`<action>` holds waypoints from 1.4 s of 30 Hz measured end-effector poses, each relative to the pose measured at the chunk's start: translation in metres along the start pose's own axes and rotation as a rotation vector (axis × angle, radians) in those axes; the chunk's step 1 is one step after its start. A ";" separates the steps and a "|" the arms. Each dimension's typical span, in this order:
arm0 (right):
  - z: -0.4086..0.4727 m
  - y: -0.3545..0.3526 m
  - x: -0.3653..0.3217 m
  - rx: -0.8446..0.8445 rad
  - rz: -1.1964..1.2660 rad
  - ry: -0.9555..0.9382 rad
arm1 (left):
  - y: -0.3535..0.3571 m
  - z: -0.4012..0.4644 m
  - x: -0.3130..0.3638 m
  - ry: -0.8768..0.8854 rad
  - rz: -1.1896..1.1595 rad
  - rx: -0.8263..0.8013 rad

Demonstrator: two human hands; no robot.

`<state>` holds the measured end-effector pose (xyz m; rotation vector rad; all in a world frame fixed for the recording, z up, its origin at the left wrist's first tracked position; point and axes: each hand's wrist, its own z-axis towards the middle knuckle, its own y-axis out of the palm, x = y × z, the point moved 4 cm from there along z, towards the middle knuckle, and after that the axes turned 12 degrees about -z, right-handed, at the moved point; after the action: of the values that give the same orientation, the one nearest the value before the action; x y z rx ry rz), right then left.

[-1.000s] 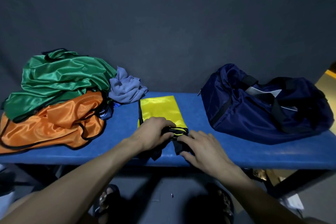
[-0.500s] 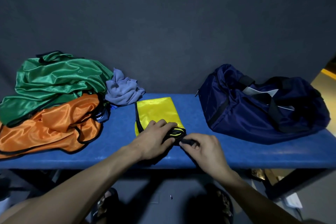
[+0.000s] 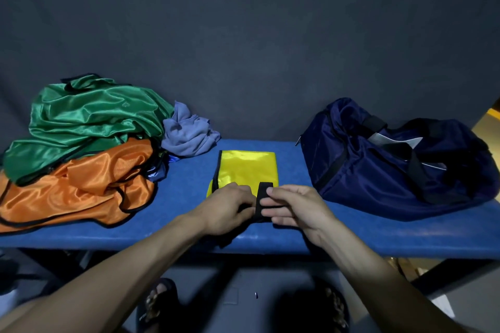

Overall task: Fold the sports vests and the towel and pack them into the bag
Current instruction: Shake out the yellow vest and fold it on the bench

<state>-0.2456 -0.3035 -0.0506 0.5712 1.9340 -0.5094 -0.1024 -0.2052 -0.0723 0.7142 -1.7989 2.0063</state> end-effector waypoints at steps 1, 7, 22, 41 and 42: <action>0.004 0.001 -0.003 -0.018 0.012 0.033 | -0.002 0.001 0.000 -0.002 -0.023 -0.033; 0.035 -0.003 -0.010 -0.069 -0.006 0.171 | -0.017 0.011 -0.008 -0.153 -0.222 -0.037; 0.050 -0.019 -0.009 0.369 -0.760 -0.325 | -0.013 0.038 -0.011 -0.359 -0.130 0.113; 0.056 -0.029 0.011 0.219 -0.358 -0.104 | -0.010 0.033 -0.007 -0.341 -0.086 0.065; 0.057 -0.028 0.012 0.220 -0.375 -0.105 | -0.010 0.033 -0.007 -0.343 -0.094 0.058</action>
<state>-0.2263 -0.3570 -0.0816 0.3091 1.9026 -0.9795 -0.0862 -0.2362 -0.0663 1.2006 -1.8509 1.9736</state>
